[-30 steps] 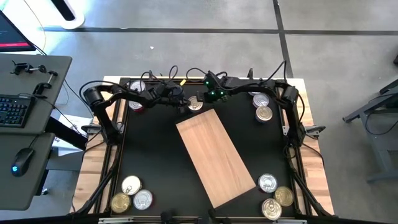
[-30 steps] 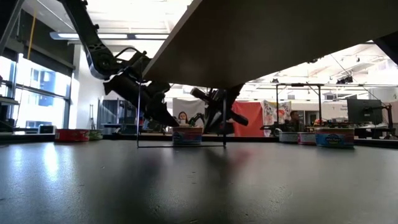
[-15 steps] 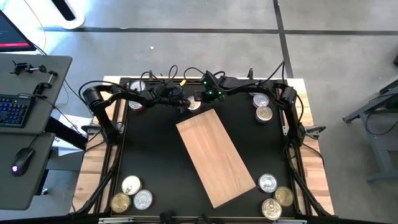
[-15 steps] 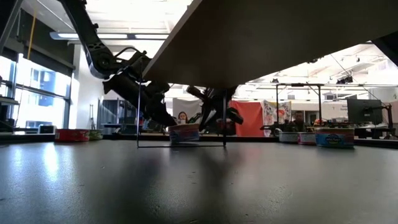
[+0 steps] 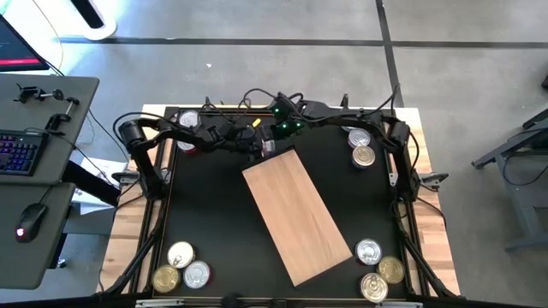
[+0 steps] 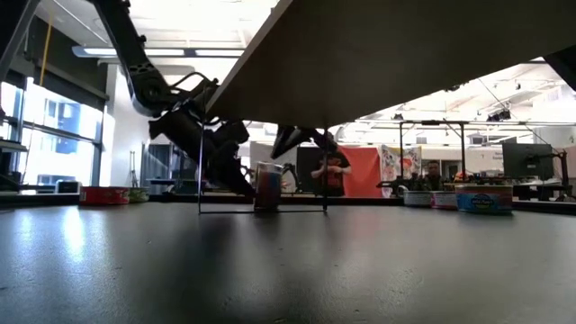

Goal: Stack canned seafood by type on shelf
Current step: Put the blue tuna can on the shelf

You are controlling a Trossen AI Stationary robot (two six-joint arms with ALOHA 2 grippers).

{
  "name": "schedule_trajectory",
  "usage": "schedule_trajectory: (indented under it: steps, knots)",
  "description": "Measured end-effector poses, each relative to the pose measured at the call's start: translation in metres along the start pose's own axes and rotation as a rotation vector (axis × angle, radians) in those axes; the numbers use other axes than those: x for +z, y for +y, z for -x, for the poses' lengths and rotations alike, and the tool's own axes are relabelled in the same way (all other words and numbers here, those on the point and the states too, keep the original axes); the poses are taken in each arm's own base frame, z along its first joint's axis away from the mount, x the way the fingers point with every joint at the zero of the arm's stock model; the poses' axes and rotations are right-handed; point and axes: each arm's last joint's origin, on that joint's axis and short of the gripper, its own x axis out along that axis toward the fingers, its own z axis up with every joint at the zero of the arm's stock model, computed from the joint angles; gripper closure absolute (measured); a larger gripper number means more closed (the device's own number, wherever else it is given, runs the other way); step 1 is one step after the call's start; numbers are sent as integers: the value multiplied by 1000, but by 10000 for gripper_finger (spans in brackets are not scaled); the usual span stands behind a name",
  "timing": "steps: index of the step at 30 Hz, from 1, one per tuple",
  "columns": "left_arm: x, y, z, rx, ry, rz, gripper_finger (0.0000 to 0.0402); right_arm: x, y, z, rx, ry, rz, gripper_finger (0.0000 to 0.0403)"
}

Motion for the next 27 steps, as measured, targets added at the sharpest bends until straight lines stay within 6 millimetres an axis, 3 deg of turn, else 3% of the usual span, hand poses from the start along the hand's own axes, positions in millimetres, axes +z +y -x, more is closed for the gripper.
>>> schedule_trajectory:
  steps: [10, 15, 18, 24, 27]
  knots:
    - [20, 18, 31, 74, -82, 5, 401, 23, 16, 44, -40, -40, 156, 403]
    - [35, 27, 60, 121, -155, 6, 401, 31, 24, 54, 40, -39, 242, 389]
    - [44, 30, 82, 144, -207, 26, 401, 33, 27, 53, 96, -59, 290, 355]
    - [52, 27, 117, 128, -242, 103, 401, 23, 37, 37, 85, -77, 427, 242]
    - [53, 22, 127, 109, -243, 122, 401, 15, 54, 25, 87, -145, 351, 200]
